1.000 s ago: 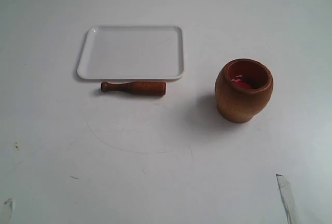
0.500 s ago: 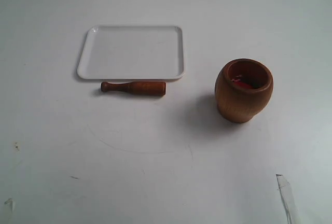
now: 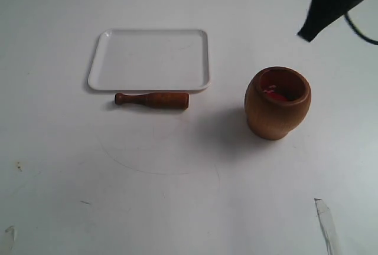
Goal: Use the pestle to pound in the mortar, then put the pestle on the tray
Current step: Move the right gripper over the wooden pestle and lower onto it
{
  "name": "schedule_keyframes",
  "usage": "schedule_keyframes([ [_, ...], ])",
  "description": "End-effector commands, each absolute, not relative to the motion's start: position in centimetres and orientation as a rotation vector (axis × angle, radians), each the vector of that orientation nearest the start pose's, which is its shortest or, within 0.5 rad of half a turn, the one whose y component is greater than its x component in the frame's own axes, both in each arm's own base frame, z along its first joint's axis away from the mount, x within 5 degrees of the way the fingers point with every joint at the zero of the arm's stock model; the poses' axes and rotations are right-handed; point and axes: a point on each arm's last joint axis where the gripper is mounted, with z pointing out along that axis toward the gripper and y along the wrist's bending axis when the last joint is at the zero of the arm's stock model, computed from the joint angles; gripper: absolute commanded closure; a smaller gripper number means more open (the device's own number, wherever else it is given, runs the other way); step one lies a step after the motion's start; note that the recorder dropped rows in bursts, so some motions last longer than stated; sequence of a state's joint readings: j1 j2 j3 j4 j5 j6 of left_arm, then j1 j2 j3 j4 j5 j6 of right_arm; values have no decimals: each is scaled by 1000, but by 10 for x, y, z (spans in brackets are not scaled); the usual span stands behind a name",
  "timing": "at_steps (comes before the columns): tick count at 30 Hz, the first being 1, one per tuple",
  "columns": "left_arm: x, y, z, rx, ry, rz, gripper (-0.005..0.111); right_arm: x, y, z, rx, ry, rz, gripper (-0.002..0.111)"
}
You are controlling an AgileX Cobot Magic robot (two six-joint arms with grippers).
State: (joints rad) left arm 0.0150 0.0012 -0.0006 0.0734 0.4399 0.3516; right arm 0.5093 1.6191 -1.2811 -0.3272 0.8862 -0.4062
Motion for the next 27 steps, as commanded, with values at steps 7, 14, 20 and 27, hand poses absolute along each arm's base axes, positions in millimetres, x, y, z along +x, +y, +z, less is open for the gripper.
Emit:
schedule_keyframes([
  [7, 51, 3, 174, 361, 1897, 302, 107, 254, 259, 270, -2008, 2131, 99, 108],
  [14, 51, 3, 174, 361, 1897, 302, 107, 216, 322, 254, -2208, 1706, 186, 108],
  [20, 51, 3, 174, 361, 1897, 302, 107, 236, 353, 217, -2216, 1750, 230, 108],
  [27, 51, 3, 174, 361, 1897, 302, 107, 259, 395, 196, -2307, 1845, 326, 108],
])
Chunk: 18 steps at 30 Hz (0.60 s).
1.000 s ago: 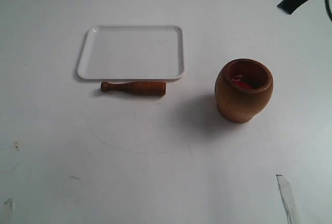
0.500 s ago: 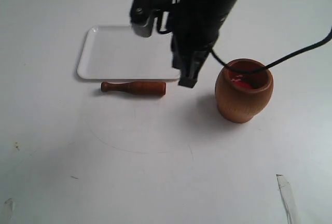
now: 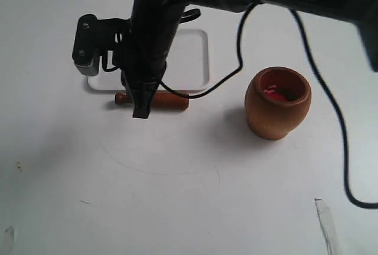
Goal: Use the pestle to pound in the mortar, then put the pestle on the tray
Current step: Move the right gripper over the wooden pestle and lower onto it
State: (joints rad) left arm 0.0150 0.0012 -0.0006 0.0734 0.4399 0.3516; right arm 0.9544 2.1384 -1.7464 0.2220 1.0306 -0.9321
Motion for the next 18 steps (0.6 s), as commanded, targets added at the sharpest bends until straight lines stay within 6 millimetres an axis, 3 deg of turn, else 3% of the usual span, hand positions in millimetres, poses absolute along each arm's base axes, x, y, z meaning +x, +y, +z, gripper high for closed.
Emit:
schedule_keyframes([
  [1, 51, 3, 174, 361, 1897, 302, 107, 264, 399, 191, -2307, 1870, 289, 108],
  [4, 51, 3, 174, 361, 1897, 302, 107, 272, 406, 181, -2307, 1902, 247, 108],
  [9, 51, 3, 174, 361, 1897, 302, 107, 271, 409, 183, -2294, 1891, 262, 107],
  [11, 51, 3, 174, 361, 1897, 302, 107, 273, 411, 180, -2291, 1877, 254, 100],
  [18, 51, 3, 174, 361, 1897, 302, 107, 277, 415, 168, -2272, 1861, 230, 54],
])
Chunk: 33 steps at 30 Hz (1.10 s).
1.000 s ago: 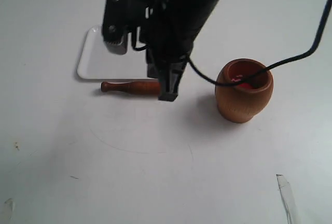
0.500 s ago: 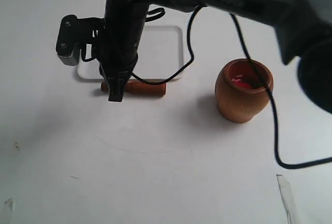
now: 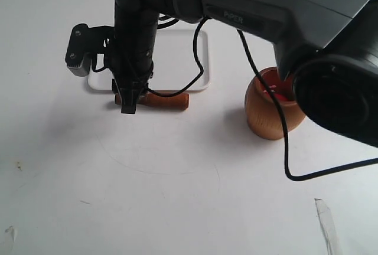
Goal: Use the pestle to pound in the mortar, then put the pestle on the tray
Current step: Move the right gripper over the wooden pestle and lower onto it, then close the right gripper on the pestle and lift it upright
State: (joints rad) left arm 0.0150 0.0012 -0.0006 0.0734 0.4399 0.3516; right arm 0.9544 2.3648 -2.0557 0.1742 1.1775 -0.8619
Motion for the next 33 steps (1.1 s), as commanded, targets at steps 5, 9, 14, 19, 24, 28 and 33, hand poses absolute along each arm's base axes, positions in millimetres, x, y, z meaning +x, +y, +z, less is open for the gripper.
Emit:
schedule_keyframes([
  [5, 51, 3, 174, 361, 1897, 302, 107, 284, 415, 161, -2228, 1873, 162, 55],
  [9, 51, 3, 174, 361, 1897, 302, 107, 286, 417, 150, -2212, 1891, 163, 56],
  [14, 51, 3, 174, 361, 1897, 302, 107, 292, 416, 138, -2197, 1919, 81, 56],
  [19, 51, 3, 174, 361, 1897, 302, 107, 294, 415, 128, -2207, 1928, 41, 57],
  [24, 51, 3, 174, 361, 1897, 302, 107, 294, 414, 125, -2241, 1907, 4, 108],
  [28, 51, 3, 174, 361, 1897, 302, 107, 290, 415, 143, -2207, 1909, 60, 108],
  [33, 51, 3, 174, 361, 1897, 302, 107, 283, 415, 206, -2079, 1838, 167, 108],
])
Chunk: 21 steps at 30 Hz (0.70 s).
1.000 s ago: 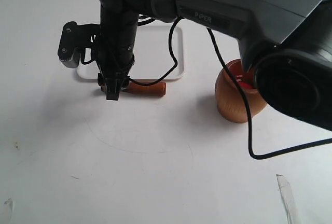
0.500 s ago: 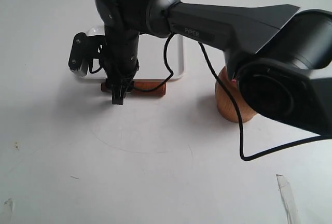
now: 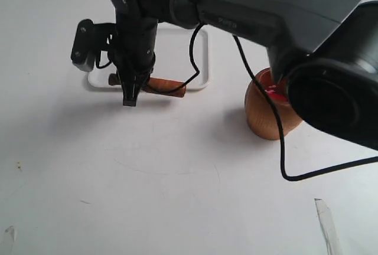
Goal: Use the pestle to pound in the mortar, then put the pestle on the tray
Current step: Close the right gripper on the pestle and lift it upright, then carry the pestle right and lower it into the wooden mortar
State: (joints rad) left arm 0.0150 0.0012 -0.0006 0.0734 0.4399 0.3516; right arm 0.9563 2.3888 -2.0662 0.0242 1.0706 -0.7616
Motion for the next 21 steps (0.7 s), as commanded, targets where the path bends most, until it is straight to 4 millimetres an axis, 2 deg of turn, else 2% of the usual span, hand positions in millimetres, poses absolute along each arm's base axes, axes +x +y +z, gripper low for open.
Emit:
schedule_keyframes([
  [1, 51, 3, 174, 361, 1897, 302, 107, 281, 416, 224, -2009, 1821, 221, 108],
  [4, 51, 3, 174, 361, 1897, 302, 107, 278, 416, 266, -1794, 1809, 314, 108],
  [9, 51, 3, 174, 361, 1897, 302, 107, 272, 404, 303, -1603, 1746, 363, 108],
  [11, 51, 3, 174, 361, 1897, 302, 107, 267, 396, 314, -1534, 1713, 376, 108],
  [15, 51, 3, 174, 361, 1897, 302, 107, 256, 373, 322, -1386, 1649, 397, 108],
  [18, 51, 3, 174, 361, 1897, 302, 107, 243, 350, 329, -1243, 1550, 411, 108],
  [21, 51, 3, 174, 361, 1897, 302, 107, 227, 317, 340, -1025, 1424, 446, 108],
])
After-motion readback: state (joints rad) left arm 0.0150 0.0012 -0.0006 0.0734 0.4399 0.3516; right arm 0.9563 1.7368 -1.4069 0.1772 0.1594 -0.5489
